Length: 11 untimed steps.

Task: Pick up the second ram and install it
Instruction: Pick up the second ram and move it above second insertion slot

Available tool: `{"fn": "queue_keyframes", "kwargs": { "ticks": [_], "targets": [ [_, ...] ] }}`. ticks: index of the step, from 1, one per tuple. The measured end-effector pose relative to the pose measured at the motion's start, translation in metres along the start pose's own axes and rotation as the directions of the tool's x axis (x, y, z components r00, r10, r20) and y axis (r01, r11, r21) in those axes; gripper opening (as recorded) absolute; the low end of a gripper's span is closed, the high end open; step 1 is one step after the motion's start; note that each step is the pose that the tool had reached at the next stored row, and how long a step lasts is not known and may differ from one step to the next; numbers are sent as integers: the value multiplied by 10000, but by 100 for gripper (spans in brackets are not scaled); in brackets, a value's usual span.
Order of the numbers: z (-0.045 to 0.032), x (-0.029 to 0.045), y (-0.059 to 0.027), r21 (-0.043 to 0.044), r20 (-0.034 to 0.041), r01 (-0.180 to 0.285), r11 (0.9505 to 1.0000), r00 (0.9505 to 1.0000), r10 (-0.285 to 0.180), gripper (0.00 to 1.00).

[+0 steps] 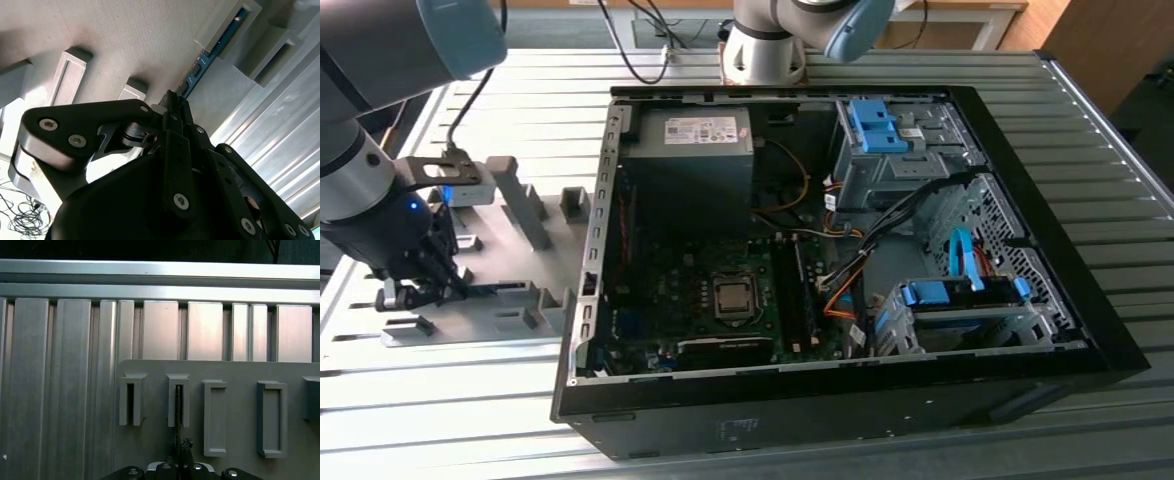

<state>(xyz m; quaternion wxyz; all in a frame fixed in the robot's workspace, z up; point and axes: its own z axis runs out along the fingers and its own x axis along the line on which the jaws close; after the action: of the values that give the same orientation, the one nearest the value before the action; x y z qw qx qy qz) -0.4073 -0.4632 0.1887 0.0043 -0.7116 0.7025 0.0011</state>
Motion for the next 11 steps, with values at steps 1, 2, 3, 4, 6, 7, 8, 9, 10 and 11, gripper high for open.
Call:
{"fn": "queue_keyframes", "kwargs": {
  "ticks": [1,2,3,4,6,7,8,9,10,11],
  "targets": [
    [-9,0,0,-1,-1,-1,10000,10000,1,14],
    [-19,0,0,-2,-1,-2,10000,10000,2,14],
    [-31,0,0,-1,-1,-4,10000,10000,4,14],
    [-45,0,0,-2,-1,-9,10000,10000,9,14],
    [-74,-1,0,-1,0,-23,10000,10000,23,14],
    [-90,-1,0,-2,-1,-29,10000,10000,29,14],
    [-105,-1,0,-1,-1,-32,10000,10000,32,14],
    [-125,-1,0,-1,-1,-33,10000,10000,33,14],
    [-145,-1,0,-1,-1,-34,10000,10000,34,14],
    [-168,-1,0,-1,-1,-34,10000,10000,34,14]
  ]
}}
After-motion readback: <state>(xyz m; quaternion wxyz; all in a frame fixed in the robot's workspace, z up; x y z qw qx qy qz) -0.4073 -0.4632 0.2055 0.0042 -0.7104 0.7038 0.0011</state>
